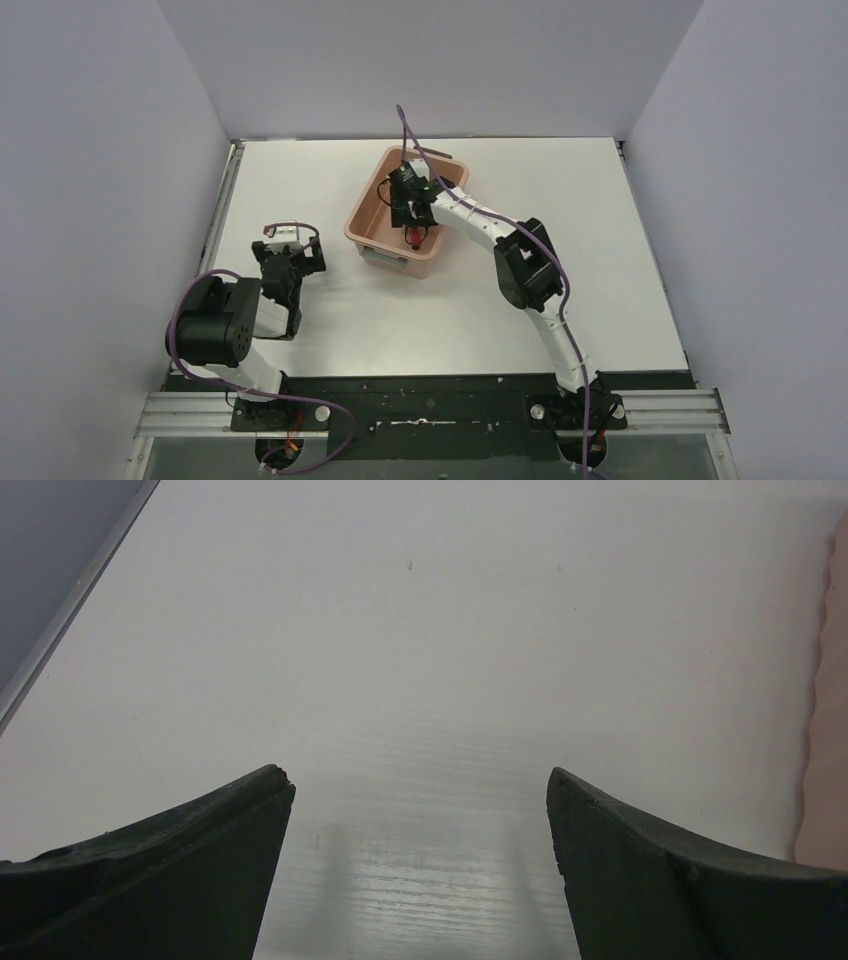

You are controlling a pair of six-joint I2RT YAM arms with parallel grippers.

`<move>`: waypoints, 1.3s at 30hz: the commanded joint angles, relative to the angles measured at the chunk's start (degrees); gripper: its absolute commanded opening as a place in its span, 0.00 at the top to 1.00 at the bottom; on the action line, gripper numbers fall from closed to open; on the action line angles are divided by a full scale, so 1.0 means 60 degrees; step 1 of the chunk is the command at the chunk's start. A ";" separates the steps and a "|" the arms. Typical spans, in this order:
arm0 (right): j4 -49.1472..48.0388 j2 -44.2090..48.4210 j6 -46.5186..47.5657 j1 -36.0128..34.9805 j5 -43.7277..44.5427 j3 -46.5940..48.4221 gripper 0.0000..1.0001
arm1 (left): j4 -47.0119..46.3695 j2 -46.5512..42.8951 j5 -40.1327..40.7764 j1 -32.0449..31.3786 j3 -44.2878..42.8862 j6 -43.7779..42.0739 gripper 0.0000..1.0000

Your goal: Put the screwdriver in the bin

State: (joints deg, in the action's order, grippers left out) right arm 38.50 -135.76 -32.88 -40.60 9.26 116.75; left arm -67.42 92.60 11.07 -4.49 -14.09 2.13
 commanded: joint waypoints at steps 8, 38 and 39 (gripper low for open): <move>-0.1116 0.3349 0.1562 -0.0275 0.0928 0.0624 0.00 | -0.0299 -0.0049 -0.0073 0.0031 -0.0084 -0.0073 0.03; -1.3600 1.4022 0.5487 0.3931 0.1518 -1.8164 0.00 | -0.0309 -0.0050 -0.0073 0.0031 -0.0084 -0.0075 0.03; -1.3868 1.3984 0.5481 0.3988 0.1537 -1.8397 0.00 | -0.0298 -0.0057 -0.0062 0.0031 -0.0084 -0.0075 0.03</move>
State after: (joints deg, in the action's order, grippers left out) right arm -28.91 -52.73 0.73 -18.22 18.22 11.03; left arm -67.42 92.60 11.07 -4.49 -14.09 2.13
